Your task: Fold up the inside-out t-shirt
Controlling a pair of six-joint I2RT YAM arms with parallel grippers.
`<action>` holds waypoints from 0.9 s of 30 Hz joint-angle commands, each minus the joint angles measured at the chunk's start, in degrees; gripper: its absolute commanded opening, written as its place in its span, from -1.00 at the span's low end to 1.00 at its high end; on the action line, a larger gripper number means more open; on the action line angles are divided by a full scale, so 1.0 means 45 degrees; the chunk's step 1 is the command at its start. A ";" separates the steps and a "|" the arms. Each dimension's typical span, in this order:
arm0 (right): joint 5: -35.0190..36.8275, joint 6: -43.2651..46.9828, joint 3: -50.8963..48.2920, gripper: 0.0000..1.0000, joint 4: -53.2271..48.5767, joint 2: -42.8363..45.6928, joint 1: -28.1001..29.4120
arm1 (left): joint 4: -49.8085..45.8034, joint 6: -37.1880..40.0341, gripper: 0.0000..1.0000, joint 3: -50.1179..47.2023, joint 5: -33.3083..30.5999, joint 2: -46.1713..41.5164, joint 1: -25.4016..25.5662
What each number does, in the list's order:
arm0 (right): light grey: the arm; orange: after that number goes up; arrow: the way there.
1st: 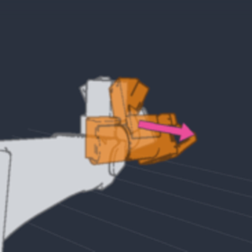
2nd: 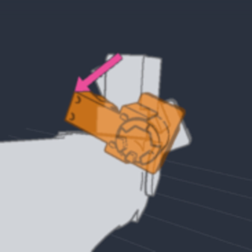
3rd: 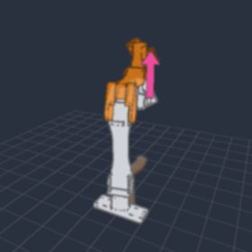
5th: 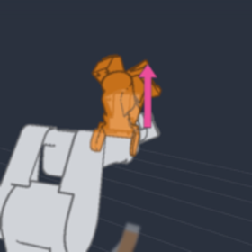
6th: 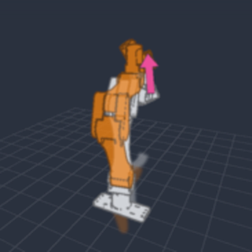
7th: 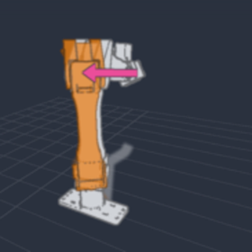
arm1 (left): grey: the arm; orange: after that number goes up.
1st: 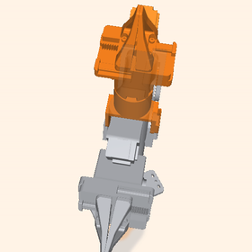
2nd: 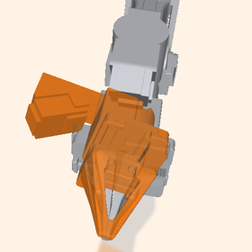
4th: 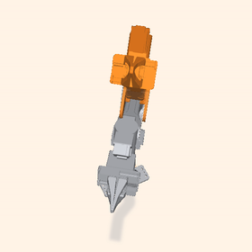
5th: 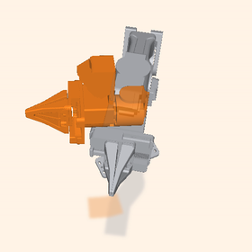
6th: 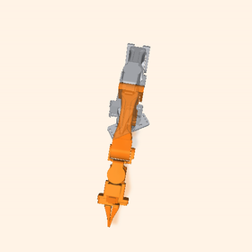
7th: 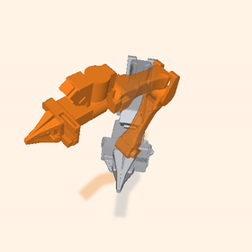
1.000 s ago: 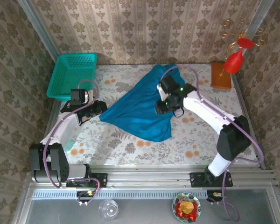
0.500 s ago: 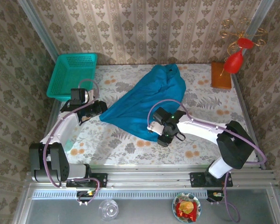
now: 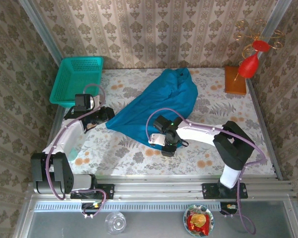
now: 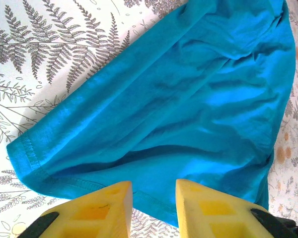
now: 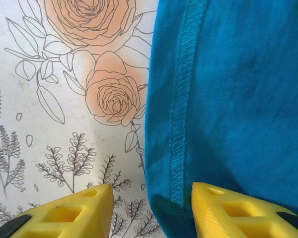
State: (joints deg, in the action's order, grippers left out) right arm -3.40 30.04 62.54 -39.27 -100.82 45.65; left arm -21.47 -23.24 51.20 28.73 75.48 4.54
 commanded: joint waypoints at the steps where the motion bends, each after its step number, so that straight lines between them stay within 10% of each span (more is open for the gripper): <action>1: 0.0143 0.0399 -0.0192 -0.15 0.0174 -0.0163 0.0083 | -0.0140 0.0249 -0.39 0.0134 0.0304 -0.0270 0.0066; 10: 0.0836 0.0134 -0.1208 -0.96 0.1021 0.1811 0.0052 | 0.0164 0.0350 -0.36 0.0678 0.0372 0.0090 0.0800; 27: -0.1569 -0.2875 -0.1285 -1.00 0.2127 0.7440 -0.3607 | 0.2442 0.3914 -0.03 0.2093 0.1701 0.1448 0.5664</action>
State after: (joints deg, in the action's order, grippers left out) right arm -6.74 22.15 55.11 -30.26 -68.64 31.38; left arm -12.91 -12.12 59.00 33.50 80.36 26.70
